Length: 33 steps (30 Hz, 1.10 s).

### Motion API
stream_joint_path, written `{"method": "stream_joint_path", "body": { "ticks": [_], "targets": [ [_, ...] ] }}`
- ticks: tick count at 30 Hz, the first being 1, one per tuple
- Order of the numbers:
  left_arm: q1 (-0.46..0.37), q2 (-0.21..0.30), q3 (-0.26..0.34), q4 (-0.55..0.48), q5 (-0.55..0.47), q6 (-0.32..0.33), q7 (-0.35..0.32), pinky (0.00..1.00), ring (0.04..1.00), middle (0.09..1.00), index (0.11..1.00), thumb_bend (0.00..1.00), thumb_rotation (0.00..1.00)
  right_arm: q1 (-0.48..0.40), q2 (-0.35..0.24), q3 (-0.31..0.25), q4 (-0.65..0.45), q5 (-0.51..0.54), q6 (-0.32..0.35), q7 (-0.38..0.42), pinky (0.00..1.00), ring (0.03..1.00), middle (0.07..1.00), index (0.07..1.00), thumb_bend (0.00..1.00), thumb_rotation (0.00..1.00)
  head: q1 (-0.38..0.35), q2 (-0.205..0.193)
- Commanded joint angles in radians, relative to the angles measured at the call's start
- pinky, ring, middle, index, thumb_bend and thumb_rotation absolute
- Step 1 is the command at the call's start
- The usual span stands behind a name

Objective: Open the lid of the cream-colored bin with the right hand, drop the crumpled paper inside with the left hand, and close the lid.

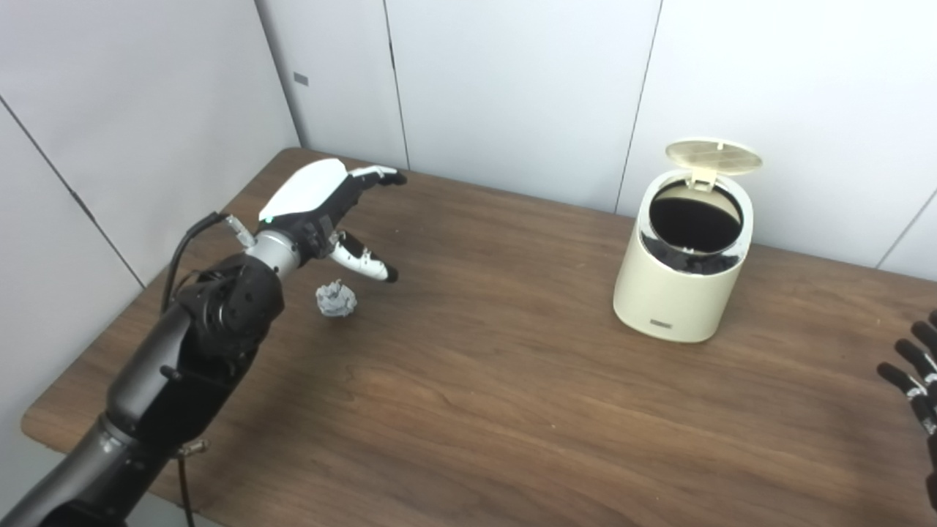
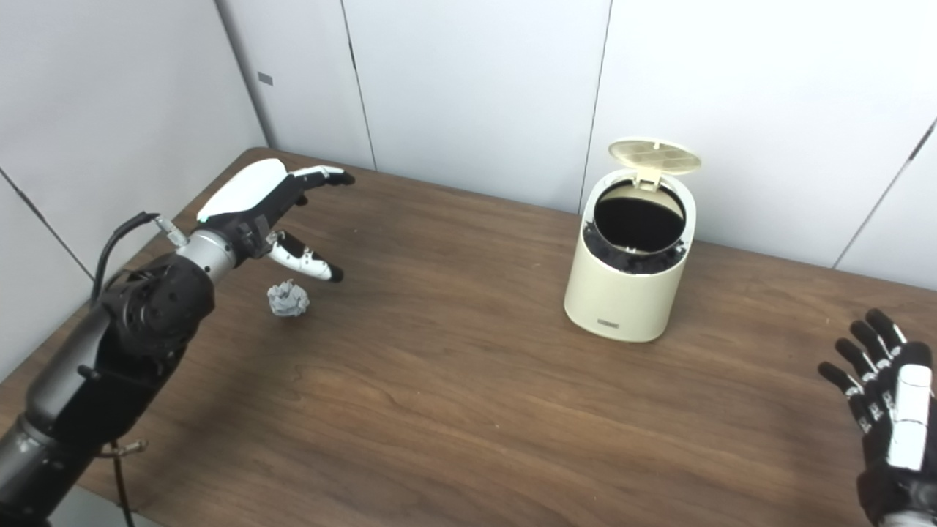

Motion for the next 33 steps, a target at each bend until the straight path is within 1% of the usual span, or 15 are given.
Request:
{"method": "stream_joint_path", "body": {
  "ticks": [1, 4, 7, 10, 13, 18, 21, 24, 28, 33],
  "targets": [
    [-0.018, 0.047, 0.004, -0.012, 0.045, 0.006, -0.027, 0.76, 0.879, 0.864, 0.843, 1.0, 0.09, -0.033, -0.005, -0.005, -0.046, -0.001, -0.005, -0.006, 0.8, 0.895, 0.91, 0.888, 0.46, 0.99, 0.001, 0.002],
    [-0.013, 0.06, 0.002, -0.004, 0.111, 0.009, -0.094, 0.75, 0.871, 0.862, 0.837, 0.99, 0.1, -0.035, -0.005, -0.008, -0.042, 0.004, -0.013, -0.004, 0.81, 0.899, 0.912, 0.888, 0.45, 0.99, 0.006, 0.003],
    [-0.008, 0.059, 0.005, 0.01, 0.184, 0.009, -0.147, 0.74, 0.855, 0.855, 0.828, 0.98, 0.1, -0.035, -0.009, -0.008, -0.04, 0.007, -0.016, -0.001, 0.79, 0.884, 0.903, 0.882, 0.46, 0.99, 0.007, 0.004],
    [0.001, 0.06, 0.005, 0.024, 0.231, 0.009, -0.178, 0.72, 0.846, 0.846, 0.819, 0.97, 0.12, -0.035, -0.011, -0.008, -0.042, 0.006, -0.01, 0.0, 0.76, 0.867, 0.891, 0.869, 0.47, 0.98, 0.011, 0.006],
    [0.008, 0.047, 0.017, 0.039, 0.251, 0.009, -0.198, 0.72, 0.847, 0.842, 0.816, 0.97, 0.12, -0.036, -0.01, -0.009, -0.041, 0.005, -0.014, -0.001, 0.73, 0.85, 0.877, 0.859, 0.46, 0.97, 0.011, 0.006],
    [0.018, 0.019, 0.04, 0.069, 0.235, 0.008, -0.19, 0.7, 0.839, 0.843, 0.82, 0.96, 0.09, -0.035, -0.009, -0.008, -0.043, 0.001, -0.017, -0.004, 0.72, 0.848, 0.872, 0.853, 0.49, 0.96, 0.007, 0.006],
    [0.023, 0.018, 0.039, 0.101, 0.222, -0.006, -0.167, 0.7, 0.829, 0.833, 0.817, 0.95, 0.08, -0.035, -0.007, -0.009, -0.05, 0.0, -0.006, -0.008, 0.71, 0.844, 0.868, 0.848, 0.49, 0.96, 0.007, 0.007],
    [0.022, 0.021, 0.037, 0.129, 0.211, -0.018, -0.163, 0.7, 0.823, 0.827, 0.815, 0.95, 0.09, -0.036, -0.004, -0.009, -0.051, 0.002, -0.006, -0.012, 0.69, 0.831, 0.859, 0.844, 0.48, 0.95, 0.006, 0.006],
    [0.018, 0.014, 0.035, 0.16, 0.198, -0.008, -0.158, 0.7, 0.828, 0.832, 0.811, 0.92, 0.07, -0.036, -0.006, -0.007, -0.056, -0.003, -0.002, -0.015, 0.67, 0.818, 0.849, 0.836, 0.47, 0.96, 0.003, 0.006],
    [0.017, 0.001, 0.033, 0.186, 0.18, -0.006, -0.136, 0.68, 0.794, 0.803, 0.785, 0.91, 0.04, -0.037, -0.004, -0.009, -0.064, 0.007, 0.009, -0.015, 0.64, 0.806, 0.839, 0.822, 0.48, 0.94, -0.001, 0.01]
  ]
}}
